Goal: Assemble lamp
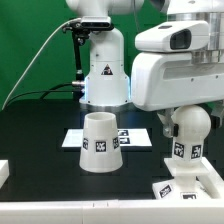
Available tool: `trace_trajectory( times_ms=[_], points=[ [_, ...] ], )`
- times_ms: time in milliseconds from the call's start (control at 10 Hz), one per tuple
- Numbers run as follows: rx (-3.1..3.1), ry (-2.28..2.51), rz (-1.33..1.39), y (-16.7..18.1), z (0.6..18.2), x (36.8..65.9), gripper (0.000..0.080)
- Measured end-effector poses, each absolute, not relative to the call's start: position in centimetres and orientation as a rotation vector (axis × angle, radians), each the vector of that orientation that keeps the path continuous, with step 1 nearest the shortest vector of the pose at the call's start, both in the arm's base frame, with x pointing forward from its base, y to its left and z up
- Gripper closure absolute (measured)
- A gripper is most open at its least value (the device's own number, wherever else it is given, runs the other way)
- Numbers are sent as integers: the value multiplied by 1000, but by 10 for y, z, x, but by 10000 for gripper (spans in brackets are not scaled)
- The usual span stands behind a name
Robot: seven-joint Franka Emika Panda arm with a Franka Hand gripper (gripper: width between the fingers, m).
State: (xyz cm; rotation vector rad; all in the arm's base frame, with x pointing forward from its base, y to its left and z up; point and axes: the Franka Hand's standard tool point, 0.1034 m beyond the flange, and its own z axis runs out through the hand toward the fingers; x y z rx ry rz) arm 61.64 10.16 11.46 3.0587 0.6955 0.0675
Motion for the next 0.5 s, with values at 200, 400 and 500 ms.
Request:
trace_trajectory(
  times_ms=[200,400,500],
  points=[
    [3073,633,68,101,115,616,127],
    [3108,455,68,101,114,616,225],
    [3126,298,97,102,114,618,225]
  ],
)
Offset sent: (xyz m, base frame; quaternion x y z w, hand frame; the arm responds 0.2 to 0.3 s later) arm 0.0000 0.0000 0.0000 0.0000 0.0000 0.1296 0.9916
